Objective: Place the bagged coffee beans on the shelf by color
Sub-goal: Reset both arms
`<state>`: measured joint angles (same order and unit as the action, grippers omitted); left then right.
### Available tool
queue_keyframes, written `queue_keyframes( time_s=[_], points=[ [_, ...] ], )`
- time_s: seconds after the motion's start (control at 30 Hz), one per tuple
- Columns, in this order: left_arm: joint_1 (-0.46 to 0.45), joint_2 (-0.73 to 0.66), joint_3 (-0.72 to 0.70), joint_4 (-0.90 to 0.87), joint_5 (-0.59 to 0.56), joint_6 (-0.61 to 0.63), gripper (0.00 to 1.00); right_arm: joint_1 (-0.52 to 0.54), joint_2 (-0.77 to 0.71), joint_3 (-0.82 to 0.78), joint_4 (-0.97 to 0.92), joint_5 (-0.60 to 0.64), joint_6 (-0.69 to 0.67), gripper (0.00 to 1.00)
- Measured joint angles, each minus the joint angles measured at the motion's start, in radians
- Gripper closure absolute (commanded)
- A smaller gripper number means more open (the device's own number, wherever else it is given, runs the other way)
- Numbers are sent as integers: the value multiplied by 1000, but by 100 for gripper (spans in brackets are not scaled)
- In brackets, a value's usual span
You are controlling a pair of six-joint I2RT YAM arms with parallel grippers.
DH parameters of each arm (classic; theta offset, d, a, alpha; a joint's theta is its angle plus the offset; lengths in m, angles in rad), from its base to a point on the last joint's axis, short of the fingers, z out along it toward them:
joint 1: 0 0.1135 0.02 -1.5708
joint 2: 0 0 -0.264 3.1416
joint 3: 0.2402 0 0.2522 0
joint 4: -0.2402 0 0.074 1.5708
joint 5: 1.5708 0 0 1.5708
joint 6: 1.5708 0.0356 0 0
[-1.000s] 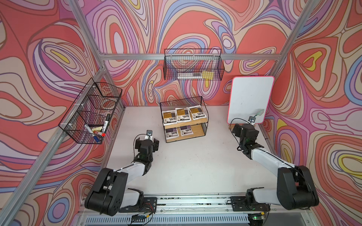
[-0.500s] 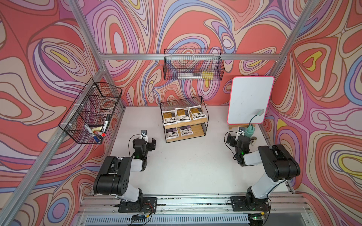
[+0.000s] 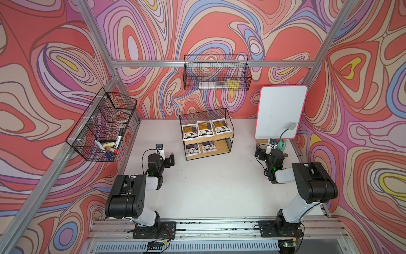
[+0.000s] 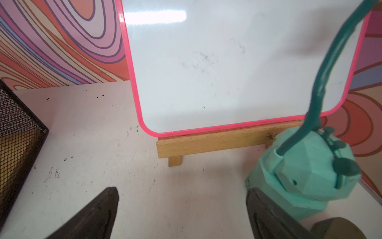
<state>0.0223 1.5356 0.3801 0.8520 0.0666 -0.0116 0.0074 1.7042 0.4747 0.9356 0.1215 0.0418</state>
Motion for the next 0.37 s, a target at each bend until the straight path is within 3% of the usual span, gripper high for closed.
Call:
queue_keyframes(
  time_s=[0.37],
  points=[
    [0, 0, 0, 0, 9, -7, 1, 0, 0, 0, -3, -7, 0, 2]
  ],
)
